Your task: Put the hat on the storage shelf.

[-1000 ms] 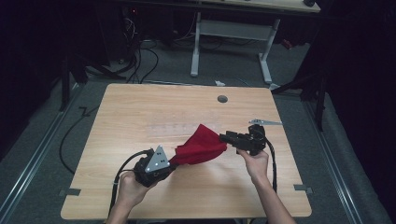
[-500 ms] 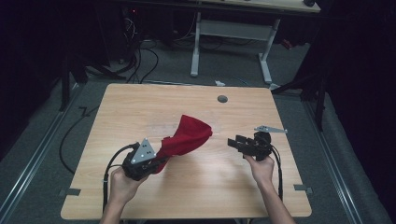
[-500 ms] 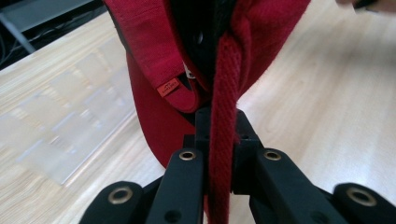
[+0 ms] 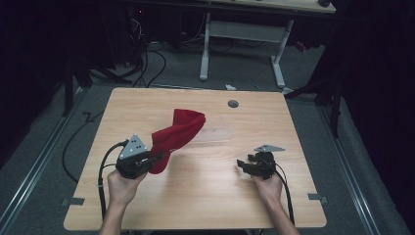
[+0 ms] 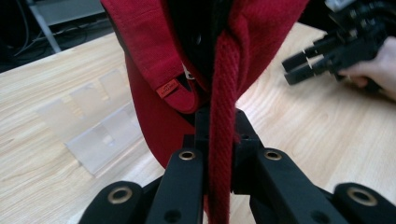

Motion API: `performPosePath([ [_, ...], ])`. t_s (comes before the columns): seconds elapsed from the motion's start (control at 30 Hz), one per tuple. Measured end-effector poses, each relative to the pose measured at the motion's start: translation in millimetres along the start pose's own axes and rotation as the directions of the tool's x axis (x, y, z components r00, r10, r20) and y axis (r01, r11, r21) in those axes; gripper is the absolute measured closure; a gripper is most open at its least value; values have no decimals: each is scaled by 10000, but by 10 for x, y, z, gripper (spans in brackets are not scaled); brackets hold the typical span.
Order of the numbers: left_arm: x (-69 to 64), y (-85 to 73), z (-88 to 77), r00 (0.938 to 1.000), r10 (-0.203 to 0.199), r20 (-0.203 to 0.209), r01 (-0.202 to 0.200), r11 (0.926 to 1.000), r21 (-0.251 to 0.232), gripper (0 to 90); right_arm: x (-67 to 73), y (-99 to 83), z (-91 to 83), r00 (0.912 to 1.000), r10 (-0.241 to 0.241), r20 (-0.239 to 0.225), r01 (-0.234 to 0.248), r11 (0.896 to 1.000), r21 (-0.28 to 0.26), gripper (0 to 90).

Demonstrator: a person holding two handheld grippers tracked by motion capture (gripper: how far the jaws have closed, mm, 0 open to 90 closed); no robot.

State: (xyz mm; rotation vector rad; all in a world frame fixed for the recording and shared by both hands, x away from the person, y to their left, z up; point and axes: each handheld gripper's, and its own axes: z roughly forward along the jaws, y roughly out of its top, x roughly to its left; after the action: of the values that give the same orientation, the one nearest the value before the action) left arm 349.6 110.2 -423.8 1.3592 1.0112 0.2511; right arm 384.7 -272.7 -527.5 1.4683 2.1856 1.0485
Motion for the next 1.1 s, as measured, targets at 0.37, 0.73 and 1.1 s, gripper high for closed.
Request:
performPosePath([
  [0.37, 98, 196, 86, 9968, -796, 76, 799, 9949, -621, 849, 120, -31, 45, 9873, -1111, 1136, 1118, 9937, 2, 379],
  [0.73, 145, 383, 181, 9947, -1024, 90, 1027, 9884, -1115, 848, 123, -33, 46, 9868, -1179, 1114, 1187, 9929, -4, 367],
  [1.1, 227, 530, 277, 9920, -1259, 104, 1259, 9791, -1596, 846, 132, -38, 43, 9874, -1106, 1134, 1113, 9938, -1, 364],
])
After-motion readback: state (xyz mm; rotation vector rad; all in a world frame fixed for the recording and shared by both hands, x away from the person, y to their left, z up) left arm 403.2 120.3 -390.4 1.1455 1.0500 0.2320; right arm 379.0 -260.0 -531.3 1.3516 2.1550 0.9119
